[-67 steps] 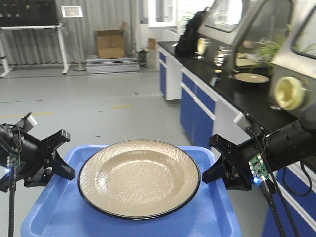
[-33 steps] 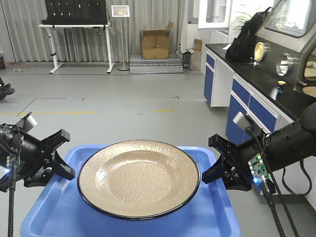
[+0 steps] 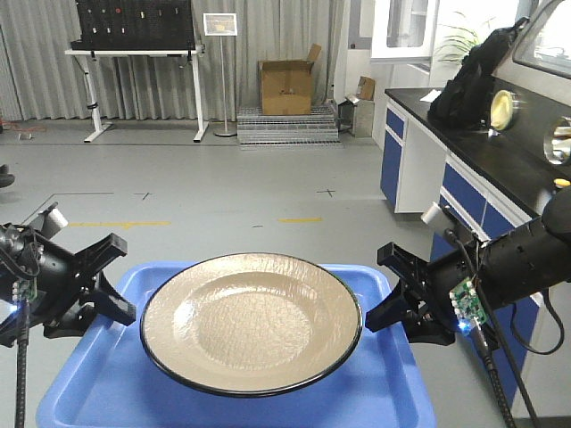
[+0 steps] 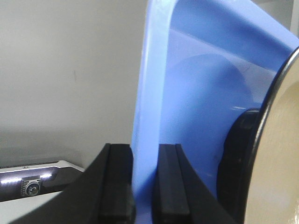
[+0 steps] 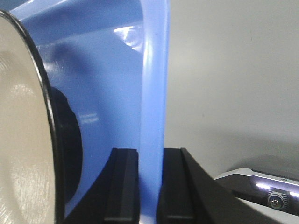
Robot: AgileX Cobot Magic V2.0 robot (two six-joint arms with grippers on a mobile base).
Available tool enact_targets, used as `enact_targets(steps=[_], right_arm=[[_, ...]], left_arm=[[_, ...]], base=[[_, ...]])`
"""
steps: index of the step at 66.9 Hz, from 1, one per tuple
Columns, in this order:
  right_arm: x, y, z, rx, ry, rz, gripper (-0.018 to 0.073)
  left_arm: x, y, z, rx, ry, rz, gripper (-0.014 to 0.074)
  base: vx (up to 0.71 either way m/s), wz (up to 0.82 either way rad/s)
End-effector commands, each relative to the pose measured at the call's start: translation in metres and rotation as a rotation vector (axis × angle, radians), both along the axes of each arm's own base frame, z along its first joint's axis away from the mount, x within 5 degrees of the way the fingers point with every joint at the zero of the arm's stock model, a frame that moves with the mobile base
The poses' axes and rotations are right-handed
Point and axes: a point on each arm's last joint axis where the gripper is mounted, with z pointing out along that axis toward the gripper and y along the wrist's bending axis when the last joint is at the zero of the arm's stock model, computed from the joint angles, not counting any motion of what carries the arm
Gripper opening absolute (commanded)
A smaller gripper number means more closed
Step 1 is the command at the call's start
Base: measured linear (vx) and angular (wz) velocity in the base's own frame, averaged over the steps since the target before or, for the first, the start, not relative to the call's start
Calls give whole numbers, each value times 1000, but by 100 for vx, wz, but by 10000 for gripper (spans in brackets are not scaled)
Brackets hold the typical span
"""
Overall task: Place disk in tray to left cabinet
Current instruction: 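Hold the tray level with both grippers while the base drives to the cabinet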
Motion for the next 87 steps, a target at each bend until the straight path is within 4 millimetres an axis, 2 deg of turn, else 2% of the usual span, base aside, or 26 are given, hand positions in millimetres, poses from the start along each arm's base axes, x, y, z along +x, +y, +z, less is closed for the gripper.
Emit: enact_targets(steps=[1,87], right_arm=[[-18,26,52,294,-35,36,-4],[-19,27,52,295,-24,51,-4]], left_arm=[[-18,-31,44,-284,-31,-50,0],[-18,-31,44,-284,-31,-50,0]], base=[[57,-1],[61,5]])
